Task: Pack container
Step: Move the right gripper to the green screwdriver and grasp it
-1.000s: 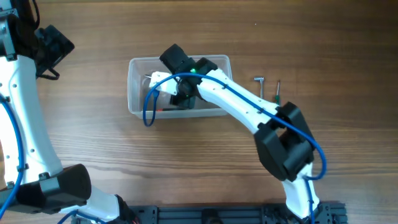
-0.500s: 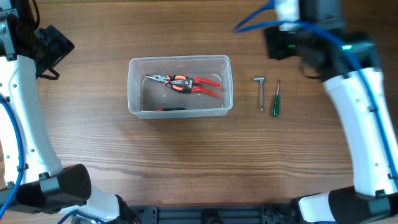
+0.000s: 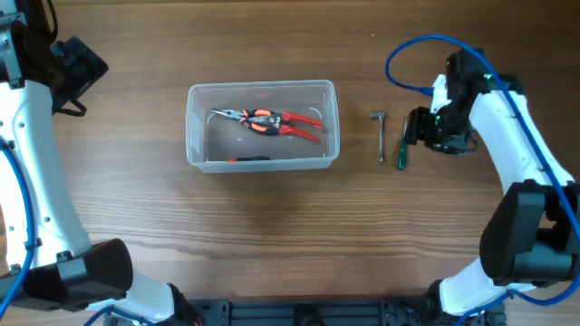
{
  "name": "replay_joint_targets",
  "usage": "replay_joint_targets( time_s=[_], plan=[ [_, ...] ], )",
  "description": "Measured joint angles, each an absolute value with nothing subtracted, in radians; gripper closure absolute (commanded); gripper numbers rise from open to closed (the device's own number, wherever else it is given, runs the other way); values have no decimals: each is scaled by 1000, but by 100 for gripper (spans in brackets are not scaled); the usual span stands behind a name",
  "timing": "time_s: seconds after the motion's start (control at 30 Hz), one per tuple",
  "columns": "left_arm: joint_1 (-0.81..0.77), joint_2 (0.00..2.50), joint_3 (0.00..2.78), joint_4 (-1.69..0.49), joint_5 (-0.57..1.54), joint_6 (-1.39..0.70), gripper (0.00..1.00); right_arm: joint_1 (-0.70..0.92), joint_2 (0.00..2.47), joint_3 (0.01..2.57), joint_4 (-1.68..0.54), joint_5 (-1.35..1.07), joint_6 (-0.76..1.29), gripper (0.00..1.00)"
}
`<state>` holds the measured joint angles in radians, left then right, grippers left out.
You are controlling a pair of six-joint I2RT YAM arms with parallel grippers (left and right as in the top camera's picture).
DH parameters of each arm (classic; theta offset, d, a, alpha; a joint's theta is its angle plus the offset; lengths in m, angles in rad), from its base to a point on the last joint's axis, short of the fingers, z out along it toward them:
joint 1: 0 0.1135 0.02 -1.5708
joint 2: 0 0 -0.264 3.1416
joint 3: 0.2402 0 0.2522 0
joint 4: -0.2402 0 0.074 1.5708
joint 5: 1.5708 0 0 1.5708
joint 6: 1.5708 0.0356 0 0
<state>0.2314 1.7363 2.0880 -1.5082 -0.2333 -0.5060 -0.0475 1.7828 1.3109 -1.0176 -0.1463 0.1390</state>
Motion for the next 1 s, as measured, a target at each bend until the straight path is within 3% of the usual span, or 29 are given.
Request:
replay_joint_targets(
  time_s=[0.13,0.6,0.8,1.0],
  plan=[
    [231,1736,2088,-1508,-233,-506,0,-35,1783,1261,-932,-169,174,49],
    [231,1736,2088,-1508,-233,-506,0,-29,1911,1205,-873,-171,272,51],
    [231,1736,2088,-1508,-233,-506,0,-29,1938,1206,-868,-162,284,65],
    [231,1736,2088,-1508,-233,-506,0,-25,1939,1206,-874,-130,287,71]
  ],
)
